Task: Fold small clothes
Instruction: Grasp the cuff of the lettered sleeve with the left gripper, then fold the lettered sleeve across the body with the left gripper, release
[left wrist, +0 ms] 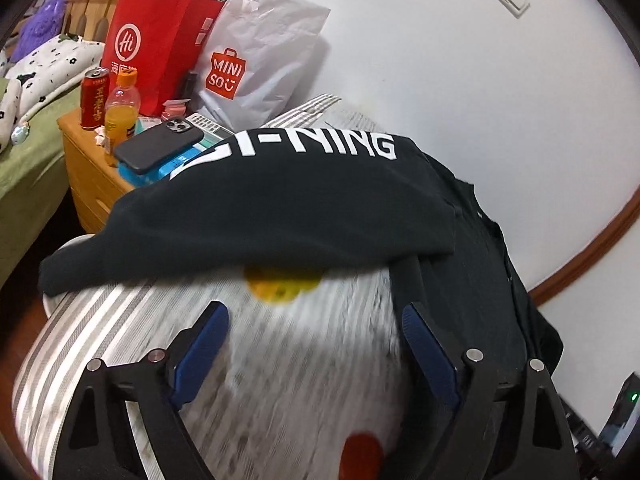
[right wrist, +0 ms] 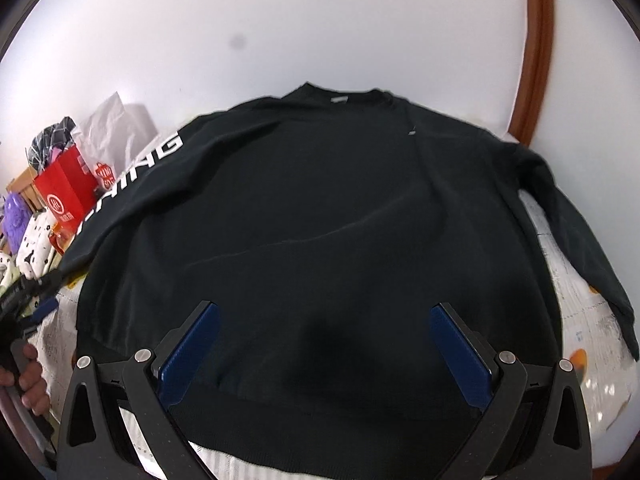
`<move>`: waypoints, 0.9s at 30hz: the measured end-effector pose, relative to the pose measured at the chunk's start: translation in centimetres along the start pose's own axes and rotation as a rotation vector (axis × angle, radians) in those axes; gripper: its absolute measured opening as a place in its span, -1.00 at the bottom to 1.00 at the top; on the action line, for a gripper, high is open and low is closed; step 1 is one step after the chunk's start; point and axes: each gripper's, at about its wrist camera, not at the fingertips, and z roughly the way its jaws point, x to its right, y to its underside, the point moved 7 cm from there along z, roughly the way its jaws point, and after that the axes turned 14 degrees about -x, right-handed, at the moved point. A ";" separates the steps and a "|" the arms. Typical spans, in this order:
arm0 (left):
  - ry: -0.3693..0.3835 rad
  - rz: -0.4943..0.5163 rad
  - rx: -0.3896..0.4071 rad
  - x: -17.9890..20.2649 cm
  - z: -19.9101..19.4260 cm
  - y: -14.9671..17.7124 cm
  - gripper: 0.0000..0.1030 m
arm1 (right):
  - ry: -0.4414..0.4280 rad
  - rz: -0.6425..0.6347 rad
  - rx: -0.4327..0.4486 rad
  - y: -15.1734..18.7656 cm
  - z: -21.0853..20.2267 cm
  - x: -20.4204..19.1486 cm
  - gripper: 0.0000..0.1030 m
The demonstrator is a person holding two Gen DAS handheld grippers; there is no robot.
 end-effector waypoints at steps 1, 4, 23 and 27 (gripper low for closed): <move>0.004 -0.015 0.006 -0.2 0.2 -0.5 0.56 | 0.022 -0.003 -0.005 -0.4 0.4 0.1 0.98; 0.026 -0.098 0.008 -1.0 1.4 -2.3 0.30 | 0.067 -0.014 0.001 -1.3 0.6 0.9 0.97; -0.161 0.155 0.194 10.1 -2.1 -10.4 -0.84 | 0.278 -0.018 0.018 -3.2 0.7 12.5 0.97; -0.129 0.295 0.202 18.4 -0.8 -11.1 -0.84 | 0.288 0.013 0.051 -3.5 -0.5 15.3 0.97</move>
